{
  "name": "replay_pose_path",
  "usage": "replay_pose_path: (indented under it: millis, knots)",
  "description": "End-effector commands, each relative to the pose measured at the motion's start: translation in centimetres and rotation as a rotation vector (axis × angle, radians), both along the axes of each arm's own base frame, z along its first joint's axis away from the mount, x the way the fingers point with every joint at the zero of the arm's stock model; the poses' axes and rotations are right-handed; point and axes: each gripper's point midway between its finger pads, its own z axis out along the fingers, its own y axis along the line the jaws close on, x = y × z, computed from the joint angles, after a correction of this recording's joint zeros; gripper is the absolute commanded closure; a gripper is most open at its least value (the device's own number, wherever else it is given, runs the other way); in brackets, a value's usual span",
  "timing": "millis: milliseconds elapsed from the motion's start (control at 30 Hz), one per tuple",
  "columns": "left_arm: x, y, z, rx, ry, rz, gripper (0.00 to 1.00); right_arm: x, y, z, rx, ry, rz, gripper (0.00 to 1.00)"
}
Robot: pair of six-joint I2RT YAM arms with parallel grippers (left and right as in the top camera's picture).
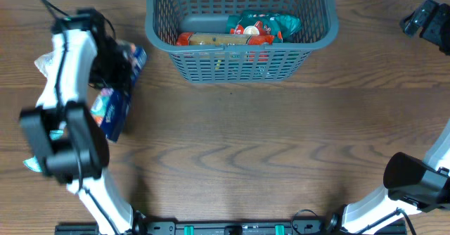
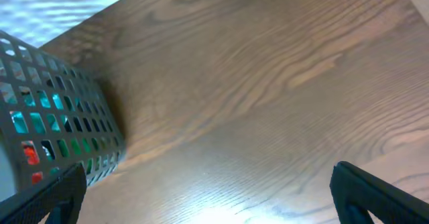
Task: Pack container
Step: 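Grasp the blue Kleenex pack with the left gripper and lift toward basket, then lower the Kleenex pack into the grey basket and open the left gripper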
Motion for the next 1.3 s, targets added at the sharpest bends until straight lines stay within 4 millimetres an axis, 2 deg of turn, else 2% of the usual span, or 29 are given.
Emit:
replay_pose_path:
  millis: [0,167,233,267,367,467,633,733,867,967,1067,1267]
  knots:
    - [1.3,0.0,9.1,0.006,-0.248,0.130,0.94,0.2,-0.2,-0.5,-0.018,0.020,0.017,0.01]
    - [1.8,-0.1,18.3,-0.006,-0.498,0.211,0.95,0.1,-0.2,-0.5,-0.018,0.020,0.017,0.01]
    - [2.5,-1.3,22.0,-0.038,-0.614,0.174,0.94,0.2,-0.2,-0.5,-0.018,0.020,0.017,0.01]
    - [2.9,-2.0,23.2,-0.050,-0.655,0.135,0.94,0.2,-0.2,-0.5,-0.018,0.019,0.017,0.01]
    - [4.3,-5.3,27.3,-0.032,-0.820,-0.078,0.95,0.2,-0.2,-0.5,-0.024,0.017,0.024,0.01]
    - [5.8,-9.6,29.9,0.020,-0.974,-0.341,0.94,0.3,-0.2,-0.4,-0.030,0.014,0.031,0.01]
    - [7.8,-16.9,32.0,0.170,-1.176,-0.812,0.95,0.2,-0.2,-0.5,-0.035,0.021,0.043,0.01]
    - [9.3,-20.3,32.4,0.239,-1.267,-0.979,0.94,0.2,-0.2,-0.5,-0.036,0.021,0.045,0.01]
    - [11.5,-23.3,30.8,0.246,-1.301,-1.052,0.94,0.2,-0.2,-0.5,-0.036,0.021,0.046,0.01]
    - [13.2,-25.0,27.9,0.219,-1.265,-1.079,0.94,0.2,-0.1,-0.5,-0.035,0.024,0.046,0.01]
    - [14.4,-26.8,23.8,0.169,-1.197,-1.118,0.94,0.1,-0.1,-0.5,-0.035,0.025,0.046,0.01]
    - [15.7,-29.6,16.8,0.107,-1.076,-1.174,0.94,0.1,-0.1,-0.6,-0.033,0.029,0.046,0.01]
